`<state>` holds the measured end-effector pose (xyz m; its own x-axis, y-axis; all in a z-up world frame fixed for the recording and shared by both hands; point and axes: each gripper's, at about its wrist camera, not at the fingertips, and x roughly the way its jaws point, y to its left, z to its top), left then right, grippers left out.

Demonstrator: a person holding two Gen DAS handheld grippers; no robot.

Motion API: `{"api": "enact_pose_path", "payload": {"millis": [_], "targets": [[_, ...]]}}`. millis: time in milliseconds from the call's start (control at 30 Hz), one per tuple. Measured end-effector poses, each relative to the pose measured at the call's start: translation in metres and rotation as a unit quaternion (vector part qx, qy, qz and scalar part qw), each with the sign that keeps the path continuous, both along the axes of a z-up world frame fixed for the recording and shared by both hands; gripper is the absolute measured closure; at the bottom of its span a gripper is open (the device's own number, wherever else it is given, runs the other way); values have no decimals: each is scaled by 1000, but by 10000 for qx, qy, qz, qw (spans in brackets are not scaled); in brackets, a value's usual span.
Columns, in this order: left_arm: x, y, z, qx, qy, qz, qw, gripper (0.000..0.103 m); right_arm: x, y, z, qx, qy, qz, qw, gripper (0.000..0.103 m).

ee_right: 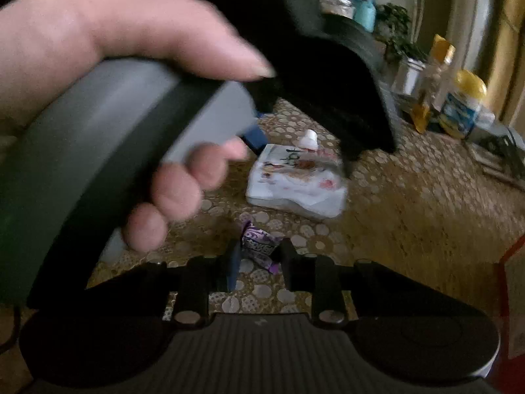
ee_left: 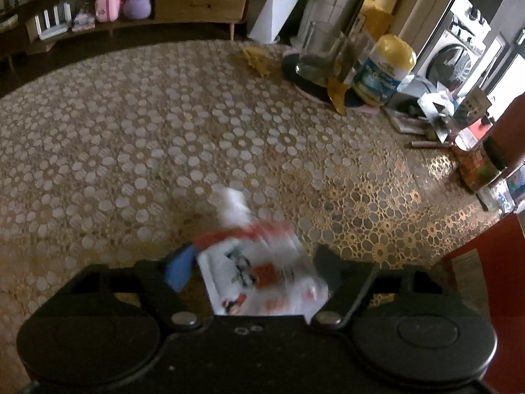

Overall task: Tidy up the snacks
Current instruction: 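Grasp the white red-capped jelly pouch with the left tool while the right tool grasps the purple candy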

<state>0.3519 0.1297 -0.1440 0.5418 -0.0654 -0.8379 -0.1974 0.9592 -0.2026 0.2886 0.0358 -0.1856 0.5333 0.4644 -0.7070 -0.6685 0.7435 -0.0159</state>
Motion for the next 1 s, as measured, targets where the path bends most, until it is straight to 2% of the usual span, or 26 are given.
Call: {"api": "enact_pose_path", "payload": {"millis": [200, 567, 633, 800, 1000], "targets": [[-11, 7, 2, -75, -144, 88, 9998, 42, -8, -22, 8, 252, 93, -311, 9992, 82], [-48, 8, 15, -2, -394, 136, 9991, 45, -28, -63, 34, 563, 120, -663, 9961, 82], [-56, 4, 19, 34, -424, 97, 9990, 51, -36, -76, 44, 671, 129, -745, 9949, 82], [-69, -5, 22, 132, -412, 58, 9990, 52, -46, -89, 52, 697, 54, -833, 9941, 82], [-91, -14, 26, 200, -576, -53, 9981, 53, -64, -124, 68, 834, -36, -1038, 9911, 82]]}}
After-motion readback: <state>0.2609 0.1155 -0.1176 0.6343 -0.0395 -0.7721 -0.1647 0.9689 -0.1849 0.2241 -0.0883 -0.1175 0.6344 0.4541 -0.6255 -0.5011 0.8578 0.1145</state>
